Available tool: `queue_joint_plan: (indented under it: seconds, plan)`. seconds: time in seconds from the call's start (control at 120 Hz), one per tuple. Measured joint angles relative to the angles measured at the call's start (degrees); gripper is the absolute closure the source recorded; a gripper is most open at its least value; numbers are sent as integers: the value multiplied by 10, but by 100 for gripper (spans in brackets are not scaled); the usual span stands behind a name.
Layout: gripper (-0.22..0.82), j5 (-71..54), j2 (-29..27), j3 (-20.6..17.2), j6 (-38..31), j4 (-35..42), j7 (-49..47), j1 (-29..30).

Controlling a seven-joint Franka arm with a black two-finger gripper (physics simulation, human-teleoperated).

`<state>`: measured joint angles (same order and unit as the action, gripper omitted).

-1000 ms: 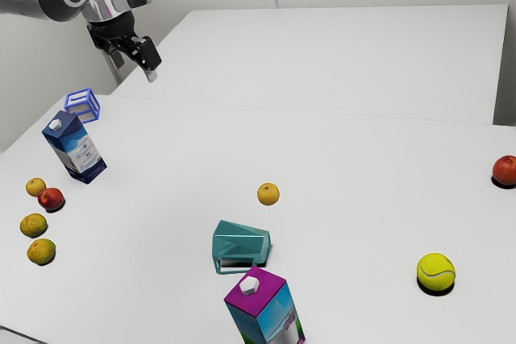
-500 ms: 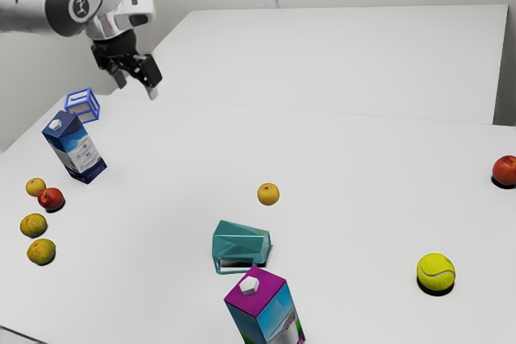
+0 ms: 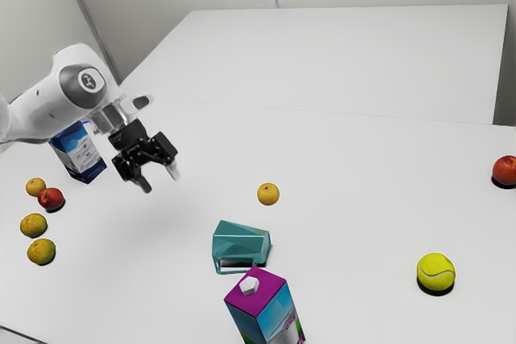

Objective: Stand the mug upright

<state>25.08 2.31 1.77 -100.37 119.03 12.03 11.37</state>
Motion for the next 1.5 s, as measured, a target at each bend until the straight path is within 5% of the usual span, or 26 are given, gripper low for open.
queue_joint_plan:
  seconds: [0.225, 0.933, 1.175, 1.5]
  plan:
    - [0, 97, 48, -1, -2, 42, 0, -47]
    - [0, 255, 110, -40, -11, 51, -14, -62]
    - [56, 223, 109, -42, -13, 33, -27, -65]
    - [75, 189, 106, -57, -14, 3, -43, -69]
